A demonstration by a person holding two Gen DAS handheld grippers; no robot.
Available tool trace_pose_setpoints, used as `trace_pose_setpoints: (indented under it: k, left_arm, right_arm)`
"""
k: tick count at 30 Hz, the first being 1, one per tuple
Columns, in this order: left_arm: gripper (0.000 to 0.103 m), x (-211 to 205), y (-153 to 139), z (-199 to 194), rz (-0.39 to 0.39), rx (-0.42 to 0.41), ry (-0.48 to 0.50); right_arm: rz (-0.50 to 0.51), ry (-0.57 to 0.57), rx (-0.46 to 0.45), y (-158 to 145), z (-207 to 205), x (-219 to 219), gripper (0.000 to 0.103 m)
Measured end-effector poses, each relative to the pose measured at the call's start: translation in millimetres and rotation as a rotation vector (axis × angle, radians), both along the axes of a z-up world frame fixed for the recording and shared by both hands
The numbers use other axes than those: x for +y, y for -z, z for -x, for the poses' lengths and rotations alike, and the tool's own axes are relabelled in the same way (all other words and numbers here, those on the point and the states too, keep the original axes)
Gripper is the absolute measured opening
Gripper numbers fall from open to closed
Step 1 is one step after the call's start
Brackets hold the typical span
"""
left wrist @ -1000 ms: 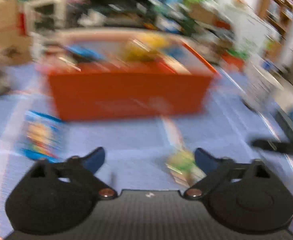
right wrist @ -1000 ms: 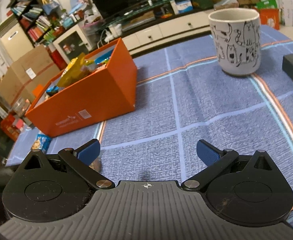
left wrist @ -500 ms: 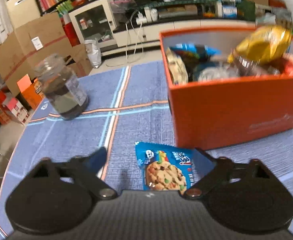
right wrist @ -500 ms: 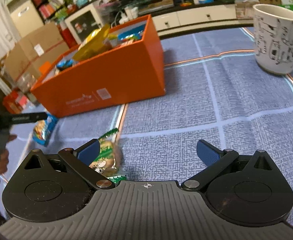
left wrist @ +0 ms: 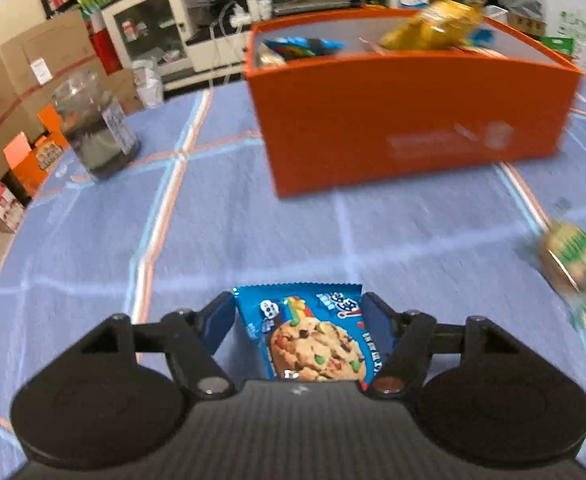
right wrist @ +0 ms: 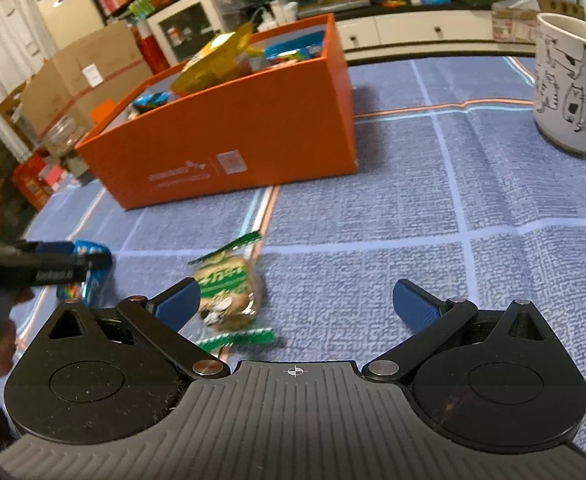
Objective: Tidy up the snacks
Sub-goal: 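Grasp the blue cookie pack with the left gripper while the right gripper grasps the green-wrapped cookie, then carry both packs into the orange box and open both grippers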
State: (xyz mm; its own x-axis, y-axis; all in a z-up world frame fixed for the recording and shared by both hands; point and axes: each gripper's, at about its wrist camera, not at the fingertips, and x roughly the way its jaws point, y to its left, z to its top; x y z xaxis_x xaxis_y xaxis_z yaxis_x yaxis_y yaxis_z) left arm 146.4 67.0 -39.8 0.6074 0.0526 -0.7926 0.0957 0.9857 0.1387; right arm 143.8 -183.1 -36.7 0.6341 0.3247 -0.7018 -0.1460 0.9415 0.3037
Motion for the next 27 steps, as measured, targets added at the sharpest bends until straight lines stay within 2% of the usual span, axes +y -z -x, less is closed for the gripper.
trace_pose_setpoints:
  k: [2, 5, 7, 10, 17, 20, 24, 27]
  left_arm:
    - [0.074, -1, 1, 14, 0.027, 0.011, 0.001]
    - [0.085, 0, 2, 22, 0.019, 0.011, -0.026]
    - [0.085, 4, -1, 23, 0.027, -0.009, -0.049]
    - [0.086, 9, -7, 25, 0.079, -0.034, -0.061]
    - [0.086, 12, 0, 17, 0.119, 0.002, -0.088]
    - [0.086, 13, 1, 20, 0.132, 0.008, -0.088]
    - [0.086, 12, 2, 21, 0.141, 0.016, -0.087]
    - [0.088, 10, 2, 23, 0.146, 0.013, -0.080]
  right_arm:
    - [0.006, -0.026, -0.005, 0, 5, 5, 0.097]
    - [0.016, -0.075, -0.019, 0, 12, 16, 0.096]
    - [0.032, -0.115, -0.043, -2, 15, 25, 0.097]
    - [0.069, -0.150, -0.080, -5, 14, 39, 0.096]
    - [0.200, -0.206, -0.094, 6, 1, 75, 0.095]
    - [0.212, -0.206, -0.069, 15, -3, 81, 0.097]
    - [0.276, -0.200, -0.087, 17, -2, 85, 0.097]
    - [0.249, -0.180, -0.089, 13, -2, 80, 0.096]
